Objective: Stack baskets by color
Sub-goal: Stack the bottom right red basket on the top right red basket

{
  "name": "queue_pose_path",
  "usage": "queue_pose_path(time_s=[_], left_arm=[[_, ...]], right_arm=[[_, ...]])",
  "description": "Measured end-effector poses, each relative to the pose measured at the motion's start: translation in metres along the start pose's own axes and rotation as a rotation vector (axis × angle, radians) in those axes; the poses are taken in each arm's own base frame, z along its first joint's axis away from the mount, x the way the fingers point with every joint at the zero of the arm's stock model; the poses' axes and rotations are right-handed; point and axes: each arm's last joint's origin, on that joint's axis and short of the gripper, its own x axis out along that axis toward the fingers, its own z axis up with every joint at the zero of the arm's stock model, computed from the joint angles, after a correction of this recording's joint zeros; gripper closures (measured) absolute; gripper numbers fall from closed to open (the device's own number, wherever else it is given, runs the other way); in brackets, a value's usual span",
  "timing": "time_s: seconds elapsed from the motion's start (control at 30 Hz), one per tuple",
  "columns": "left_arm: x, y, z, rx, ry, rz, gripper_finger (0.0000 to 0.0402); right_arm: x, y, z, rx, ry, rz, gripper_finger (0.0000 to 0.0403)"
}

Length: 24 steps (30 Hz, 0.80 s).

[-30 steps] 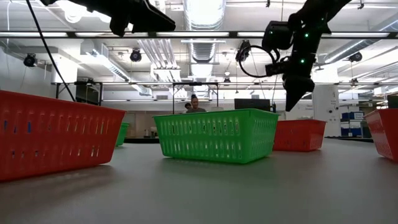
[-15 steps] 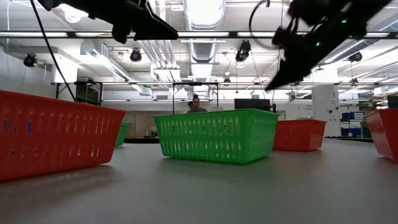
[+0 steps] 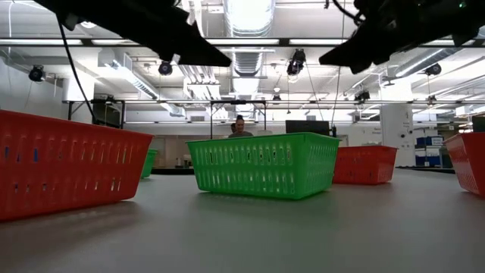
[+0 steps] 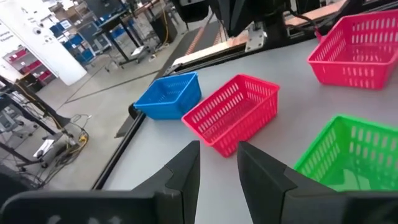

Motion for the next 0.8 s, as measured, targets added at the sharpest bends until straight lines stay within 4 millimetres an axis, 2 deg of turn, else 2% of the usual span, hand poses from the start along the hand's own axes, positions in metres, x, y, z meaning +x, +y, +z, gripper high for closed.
queue_pose_path(time_s=[0.23, 0.5, 0.7, 0.8], left_arm=[[0.010, -0.006, 0.004, -0.003, -0.005, 0.002, 0.0311], [0.010, -0.004, 0.003, 0.033, -0.008, 0.013, 0.0311], [0.011, 0.001, 0.009, 0.000, -0.060, 0.039, 0.0311], [0.011, 0.001, 0.011, -0.012, -0.076, 0.042, 0.0311]], right_arm=[[-0.002, 0.021, 0.002, -0.081, -0.018, 0.095, 0.0394], [-0.009, 0.053, 0.004, 0.006, -0.031, 0.238, 0.0394], [-0.012, 0.081, -0.005, 0.048, 0.036, 0.229, 0.0394], [-0.013, 0.093, -0.002, 0.079, 0.103, 0.238, 0.0394]])
